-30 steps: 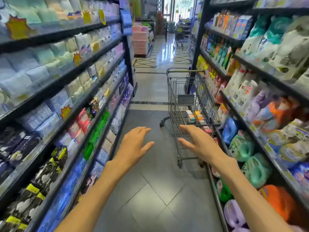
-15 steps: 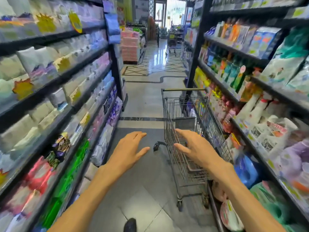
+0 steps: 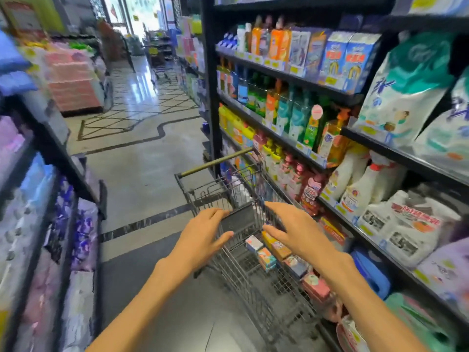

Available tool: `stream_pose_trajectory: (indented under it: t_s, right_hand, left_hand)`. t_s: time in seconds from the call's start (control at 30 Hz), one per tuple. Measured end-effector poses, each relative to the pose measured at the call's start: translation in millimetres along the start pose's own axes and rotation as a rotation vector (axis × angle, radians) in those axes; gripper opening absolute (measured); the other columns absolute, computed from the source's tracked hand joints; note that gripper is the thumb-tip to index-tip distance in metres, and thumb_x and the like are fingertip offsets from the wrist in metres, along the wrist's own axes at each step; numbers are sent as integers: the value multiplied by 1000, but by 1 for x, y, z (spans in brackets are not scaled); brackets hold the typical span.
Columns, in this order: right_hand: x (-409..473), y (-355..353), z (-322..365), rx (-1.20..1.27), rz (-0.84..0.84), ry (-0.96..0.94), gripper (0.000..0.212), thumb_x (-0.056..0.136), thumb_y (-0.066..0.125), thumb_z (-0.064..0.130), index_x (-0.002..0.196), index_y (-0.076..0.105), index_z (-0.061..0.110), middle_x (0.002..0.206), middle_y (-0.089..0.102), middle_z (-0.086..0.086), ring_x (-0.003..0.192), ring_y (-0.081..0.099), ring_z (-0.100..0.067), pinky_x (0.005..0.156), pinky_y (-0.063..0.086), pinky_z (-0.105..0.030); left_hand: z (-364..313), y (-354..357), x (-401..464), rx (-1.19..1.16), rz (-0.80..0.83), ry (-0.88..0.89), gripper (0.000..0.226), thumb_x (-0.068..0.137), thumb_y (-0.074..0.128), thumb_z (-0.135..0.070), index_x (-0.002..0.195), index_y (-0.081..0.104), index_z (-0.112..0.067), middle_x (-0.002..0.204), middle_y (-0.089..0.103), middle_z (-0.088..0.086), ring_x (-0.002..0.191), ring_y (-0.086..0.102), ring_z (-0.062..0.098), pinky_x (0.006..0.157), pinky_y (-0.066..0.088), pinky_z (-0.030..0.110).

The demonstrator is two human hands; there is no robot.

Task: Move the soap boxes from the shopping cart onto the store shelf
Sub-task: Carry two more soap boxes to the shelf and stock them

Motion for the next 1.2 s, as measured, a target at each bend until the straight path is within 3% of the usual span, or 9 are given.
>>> stream_pose_trajectory:
  t_s: [0.4,0.5,0.57,0.7,0.8,0.87,1.0,1.13,1.2]
  right_hand:
    - [147,47,-137,-50,-29,401,62,98,49,53,152,34,26,152,44,4,138,43,-16,106,39,-31]
    - [159,71,-162,-15,52,535,62,98,46,55,151,37,23,148,49,-1,133,49,-22,104,41,-37]
    - [161,92,-179,30,31,628,61,97,44,58,143,49,19,135,60,-7,120,59,-30,97,49,-43]
    - [163,142,-199,79,1,850,49,89,68,40,131,62,15,118,69,-12,105,68,-34,85,56,-44]
    - [161,186,-204,196,-33,966,49,97,52,50,141,49,29,133,62,-1,118,61,-25,97,51,-40]
    - [160,216,-209,254,70,1047,54,97,53,46,148,40,31,144,51,2,126,54,-22,101,46,-38]
    - [160,280,-215,249,184,1107,58,99,49,50,151,33,32,147,48,3,125,54,-19,102,42,-36]
    - [156,341,-226,359,218,1162,56,100,52,42,151,36,25,152,44,1,135,46,-17,104,31,-22]
    - [155,350,-229,386,243,1171,59,100,49,45,153,32,25,154,41,0,139,41,-19,106,30,-24]
  left_hand:
    - [59,122,271,-39,313,295,65,98,46,-60,150,38,-23,151,45,-1,138,43,22,112,41,41]
    - [65,159,306,-56,433,356,66,98,44,-60,150,38,-21,151,45,2,138,44,25,109,42,45]
    - [69,190,325,-64,523,411,72,93,37,-66,147,42,-18,145,50,4,133,48,28,106,44,43]
    - [89,273,357,-90,681,503,83,85,29,-68,143,47,-12,140,54,11,128,51,33,106,44,41]
    - [111,336,371,-66,844,448,61,96,50,-51,146,44,-17,141,50,10,131,49,32,105,43,40]
    - [128,380,380,-59,898,395,56,98,58,-40,148,40,-24,149,45,9,138,44,30,109,41,39]
    - [162,461,384,-23,973,287,56,97,61,-23,148,41,-19,150,44,11,136,45,31,109,41,37]
    - [188,535,372,31,999,251,51,98,55,-20,147,41,-15,134,56,18,116,58,39,92,49,40]
    - [195,552,372,89,1009,259,58,97,55,-21,151,33,-18,144,48,17,118,57,39,90,48,42]
Point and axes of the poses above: each hand's wrist, its own x-axis towards the middle knuckle, its own y-axis out of the palm, z = x × y, the point moved 1 cm from there along x, towards the middle knuckle
